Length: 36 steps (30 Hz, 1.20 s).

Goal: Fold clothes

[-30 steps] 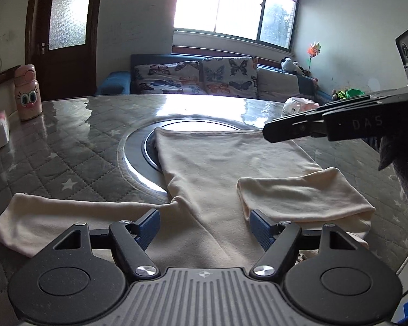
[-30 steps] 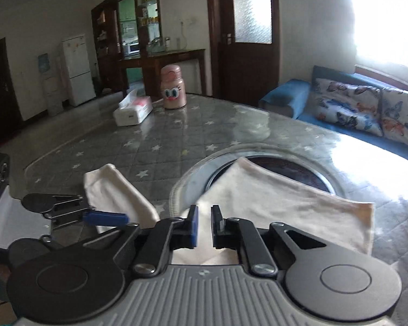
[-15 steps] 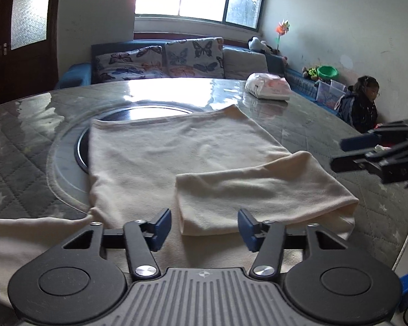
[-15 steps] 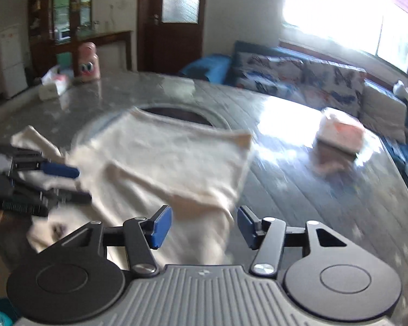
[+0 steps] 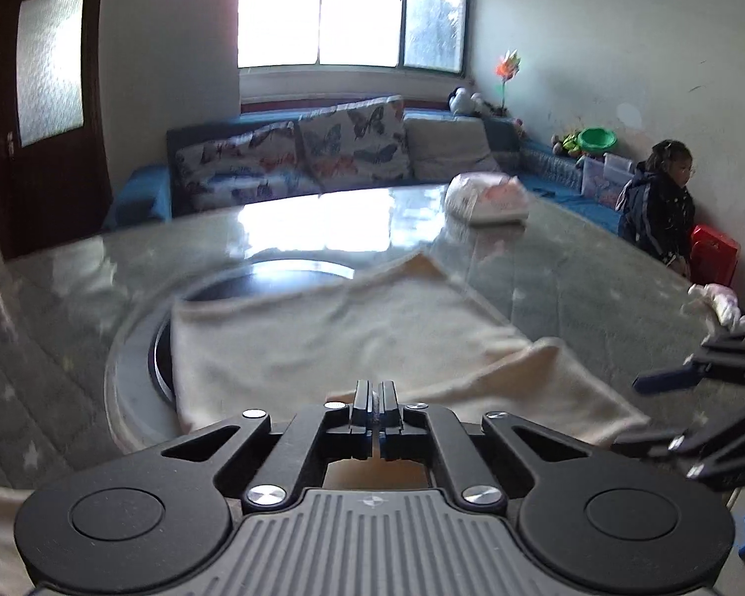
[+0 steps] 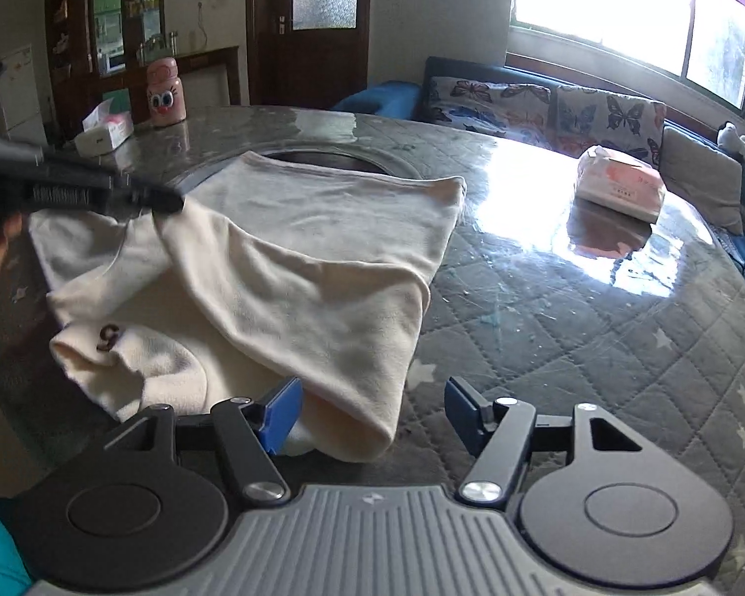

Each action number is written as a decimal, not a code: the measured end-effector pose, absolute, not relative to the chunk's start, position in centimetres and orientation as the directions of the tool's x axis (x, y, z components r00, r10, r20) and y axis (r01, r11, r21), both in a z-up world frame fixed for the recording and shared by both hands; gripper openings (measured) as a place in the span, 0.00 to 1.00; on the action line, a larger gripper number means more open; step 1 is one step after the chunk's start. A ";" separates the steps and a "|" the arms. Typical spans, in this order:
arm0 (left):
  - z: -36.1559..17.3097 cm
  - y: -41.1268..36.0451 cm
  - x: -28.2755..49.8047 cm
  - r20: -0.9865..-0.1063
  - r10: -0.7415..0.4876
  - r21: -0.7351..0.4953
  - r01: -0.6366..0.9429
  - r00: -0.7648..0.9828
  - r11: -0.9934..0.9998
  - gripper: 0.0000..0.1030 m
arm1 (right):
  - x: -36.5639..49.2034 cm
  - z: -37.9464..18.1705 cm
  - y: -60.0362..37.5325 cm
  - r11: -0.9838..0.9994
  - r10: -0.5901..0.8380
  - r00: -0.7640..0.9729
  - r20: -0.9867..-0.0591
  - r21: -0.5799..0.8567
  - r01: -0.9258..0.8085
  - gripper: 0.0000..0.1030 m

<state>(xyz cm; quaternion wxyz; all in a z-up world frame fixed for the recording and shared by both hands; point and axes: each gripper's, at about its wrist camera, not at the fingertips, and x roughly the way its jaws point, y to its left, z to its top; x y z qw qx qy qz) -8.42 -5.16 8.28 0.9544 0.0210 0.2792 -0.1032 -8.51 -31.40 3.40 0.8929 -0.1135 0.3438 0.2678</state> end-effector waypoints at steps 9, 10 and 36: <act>14.9 -7.4 -7.9 -0.400 -0.233 0.023 0.264 0.886 0.964 0.02 | -8.6 2.7 -31.4 0.839 0.390 0.636 -0.666 -0.027 -0.543 0.64; 15.3 -7.6 -8.0 -0.392 -0.236 0.026 0.267 0.889 0.963 0.02 | -8.7 2.7 -31.4 0.839 0.388 0.641 -0.662 -0.035 -0.543 0.64; 4.0 -1.2 -12.6 -0.665 -0.105 -0.038 0.107 0.740 0.994 0.04 | -8.9 5.9 -34.3 0.827 0.366 0.626 -0.688 -0.067 -0.558 0.58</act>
